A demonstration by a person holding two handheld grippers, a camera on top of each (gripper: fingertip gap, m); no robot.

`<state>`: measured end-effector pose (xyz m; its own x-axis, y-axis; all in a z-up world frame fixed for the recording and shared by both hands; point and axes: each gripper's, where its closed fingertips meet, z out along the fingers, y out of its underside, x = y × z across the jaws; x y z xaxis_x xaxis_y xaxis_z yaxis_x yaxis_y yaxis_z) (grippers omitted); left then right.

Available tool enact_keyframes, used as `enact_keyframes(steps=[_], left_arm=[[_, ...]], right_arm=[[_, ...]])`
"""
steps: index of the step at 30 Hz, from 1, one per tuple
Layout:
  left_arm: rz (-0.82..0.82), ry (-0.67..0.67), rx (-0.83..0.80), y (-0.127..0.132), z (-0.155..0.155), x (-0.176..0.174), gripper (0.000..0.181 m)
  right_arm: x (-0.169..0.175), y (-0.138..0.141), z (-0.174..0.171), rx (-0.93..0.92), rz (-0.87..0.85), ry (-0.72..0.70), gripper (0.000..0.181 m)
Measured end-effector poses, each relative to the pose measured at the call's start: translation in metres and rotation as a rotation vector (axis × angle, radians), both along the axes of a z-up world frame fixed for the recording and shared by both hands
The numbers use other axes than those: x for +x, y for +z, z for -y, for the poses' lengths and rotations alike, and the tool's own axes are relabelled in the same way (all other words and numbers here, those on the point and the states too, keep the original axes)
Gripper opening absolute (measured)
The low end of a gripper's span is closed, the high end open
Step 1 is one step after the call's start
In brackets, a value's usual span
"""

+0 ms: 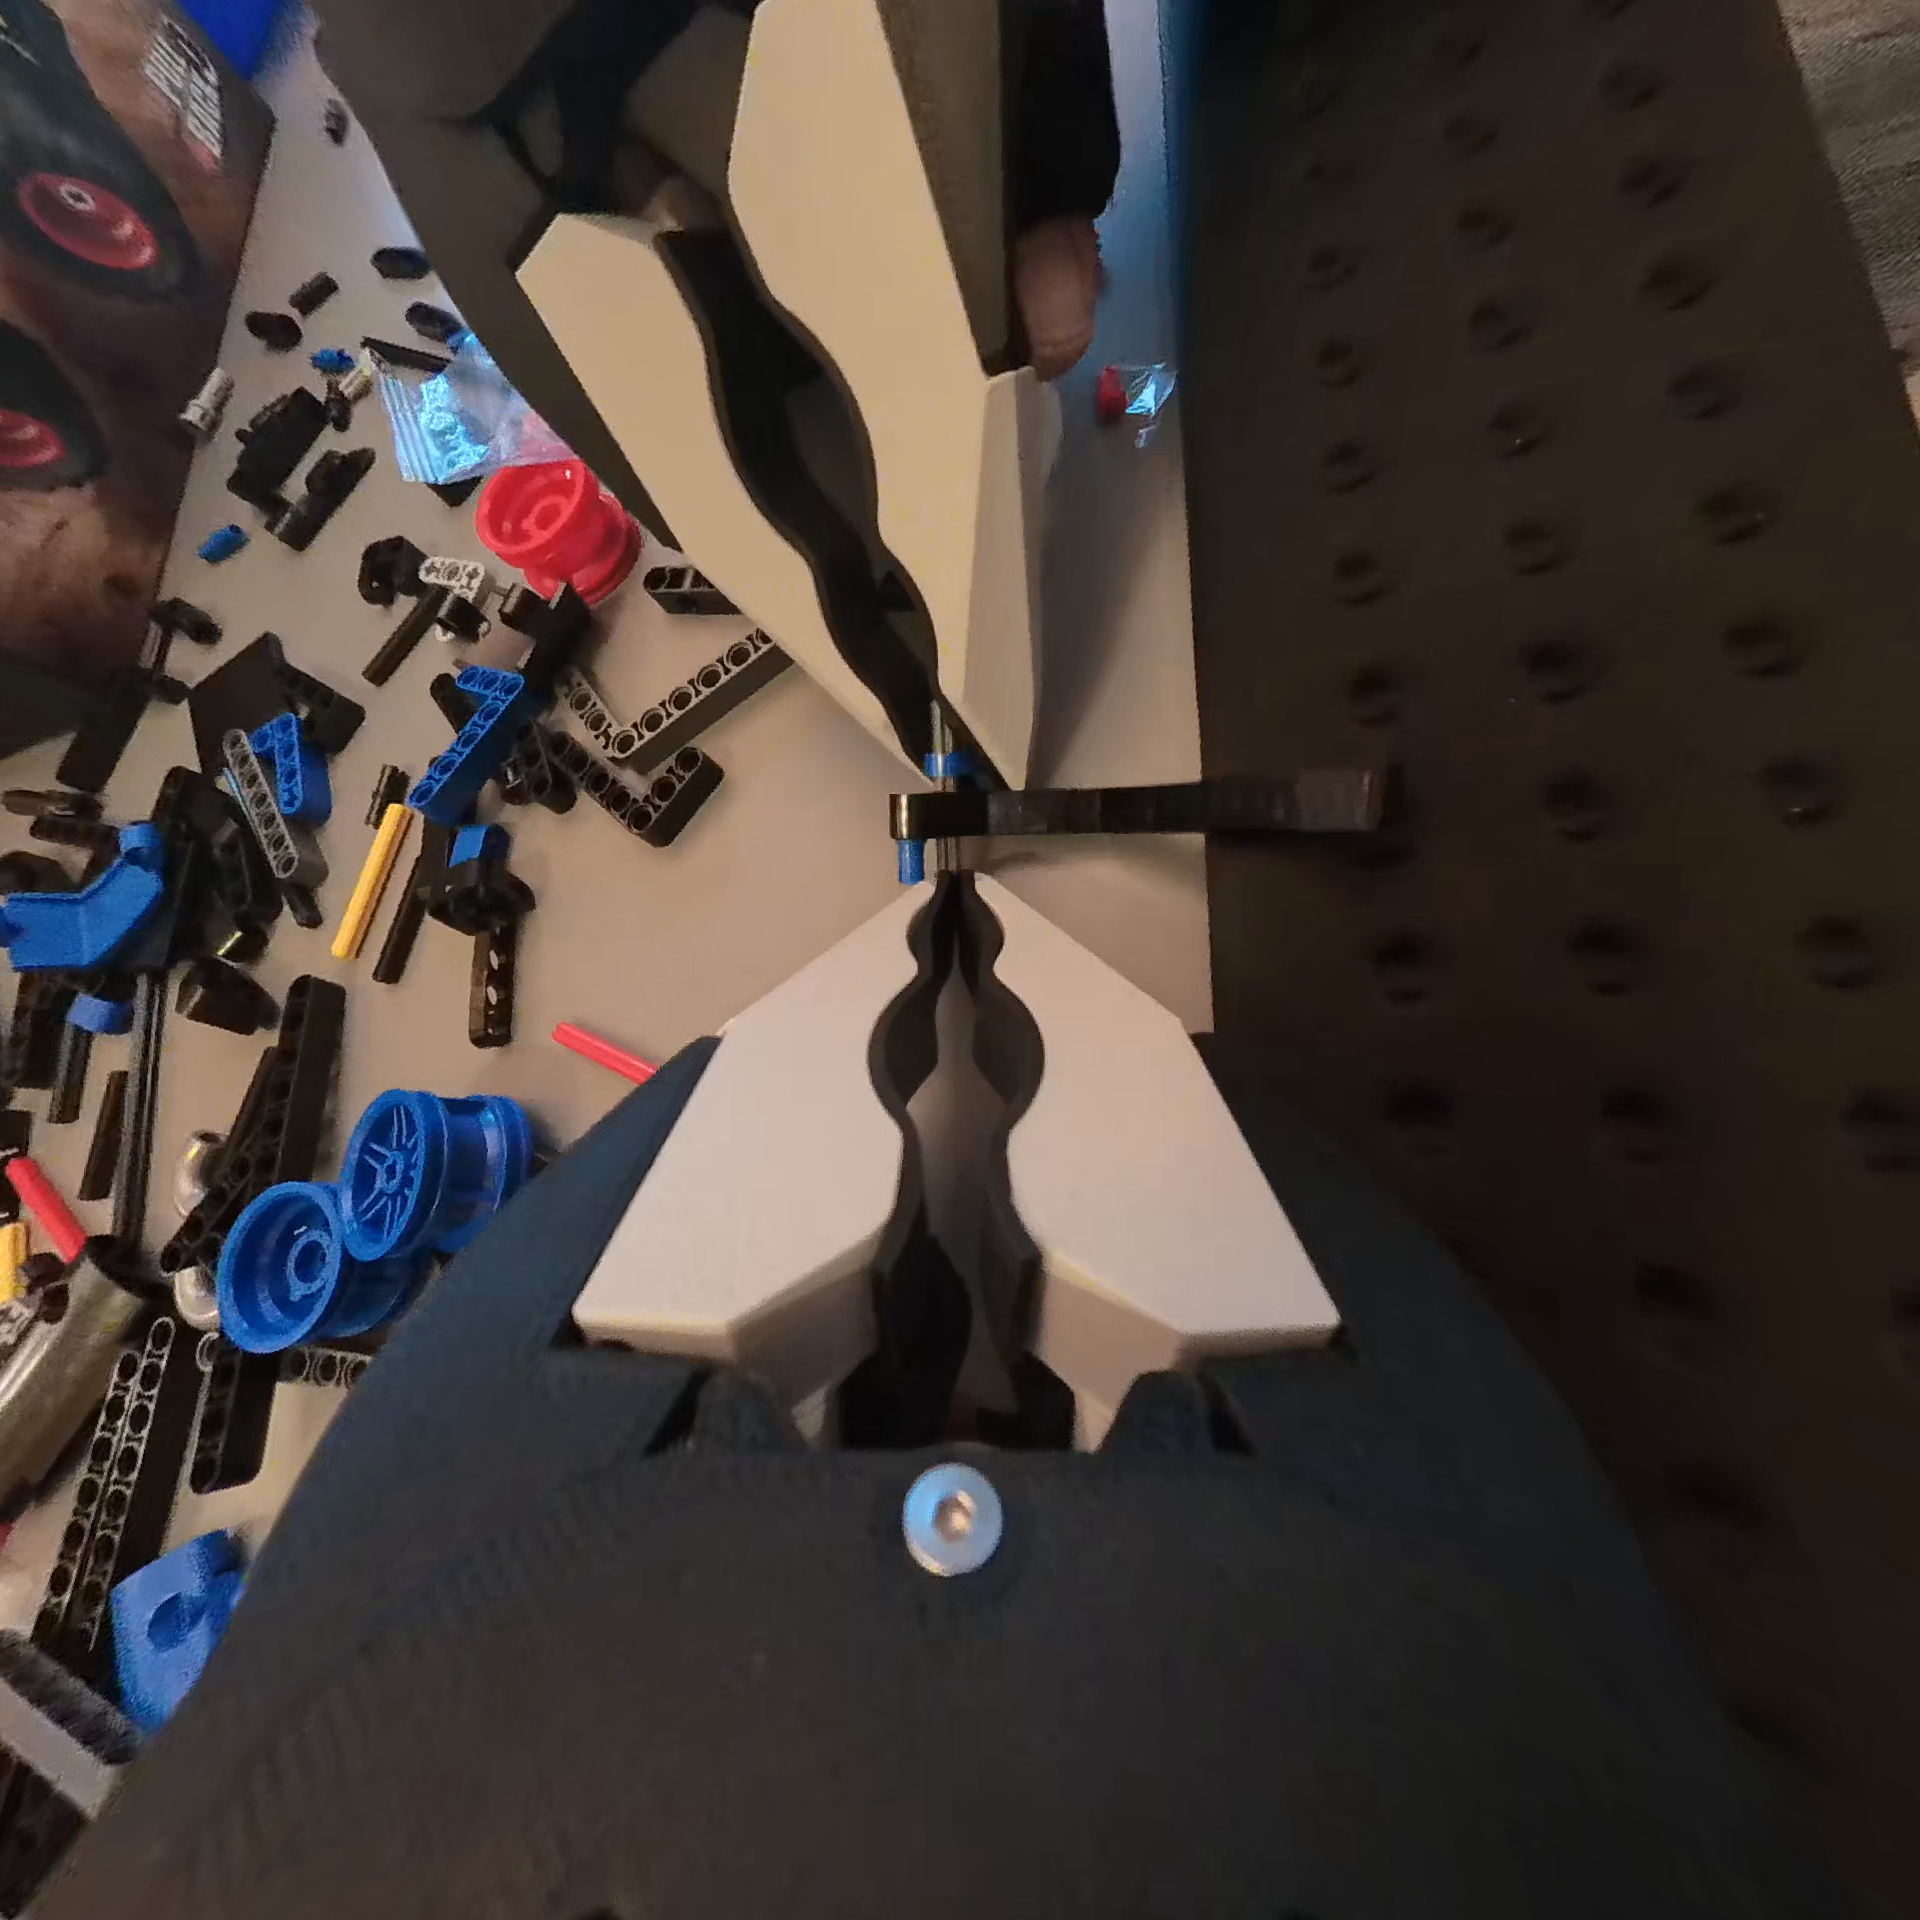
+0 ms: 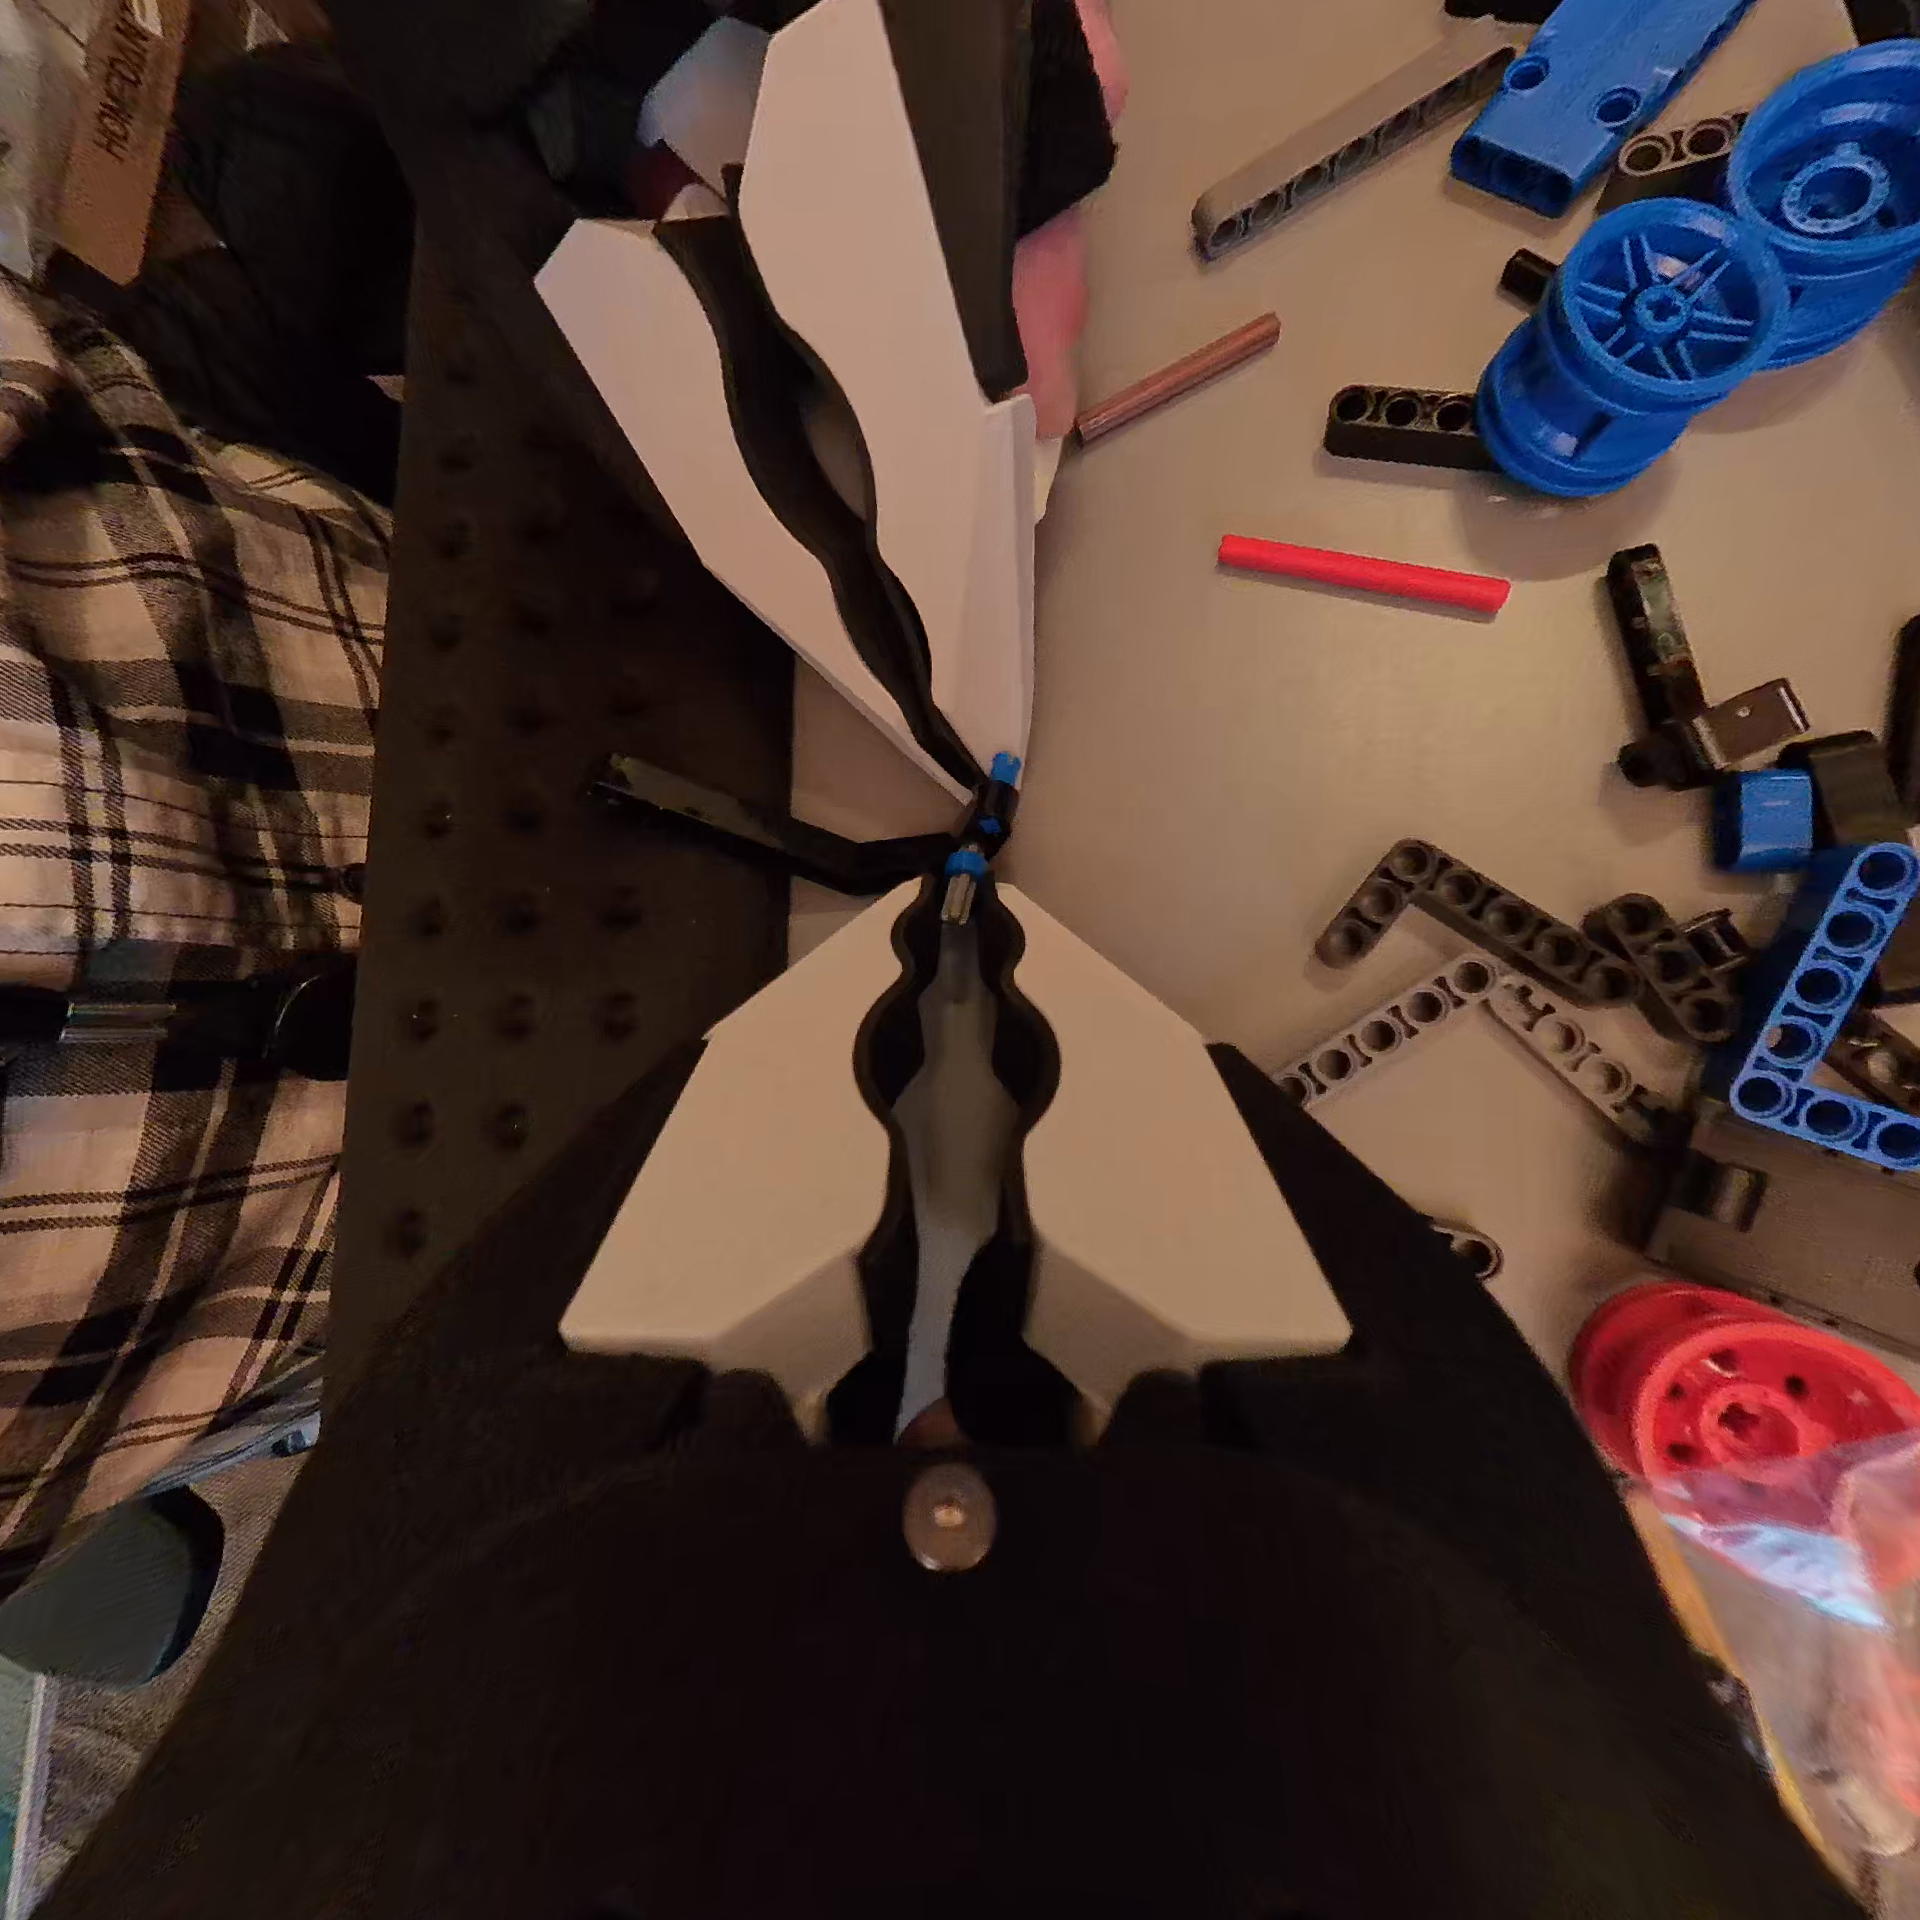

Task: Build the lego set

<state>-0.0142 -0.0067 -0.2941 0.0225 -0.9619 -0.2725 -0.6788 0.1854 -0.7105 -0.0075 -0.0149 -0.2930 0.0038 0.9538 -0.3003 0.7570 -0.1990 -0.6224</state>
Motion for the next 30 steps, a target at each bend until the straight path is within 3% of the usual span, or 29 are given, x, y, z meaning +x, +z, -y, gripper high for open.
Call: enact_keyframes(steps=[12,14,17,23,30], left_arm=[[-0.003,0.027,0.022,-0.001,-0.007,0.0,0.0],[-0.006,0.038,0.017,-0.001,-0.007,0.0,0.0],[-0.004,0.045,0.008,0.0,-0.005,0.002,0.0],[0.001,0.076,-0.038,0.005,-0.009,0.004,0.0],[0.008,0.082,-0.154,0.015,0.001,0.01,0.009]], right_arm=[[-0.002,0.006,-0.004,0.088,-0.052,-0.067,0.008],[0.001,0.011,-0.009,0.124,-0.051,-0.092,0.02],[0.008,0.016,-0.013,0.132,-0.063,-0.13,0.006],[0.016,0.004,-0.008,0.157,-0.028,-0.151,0.012],[0.021,0.008,-0.008,0.146,-0.05,-0.17,0.011]])
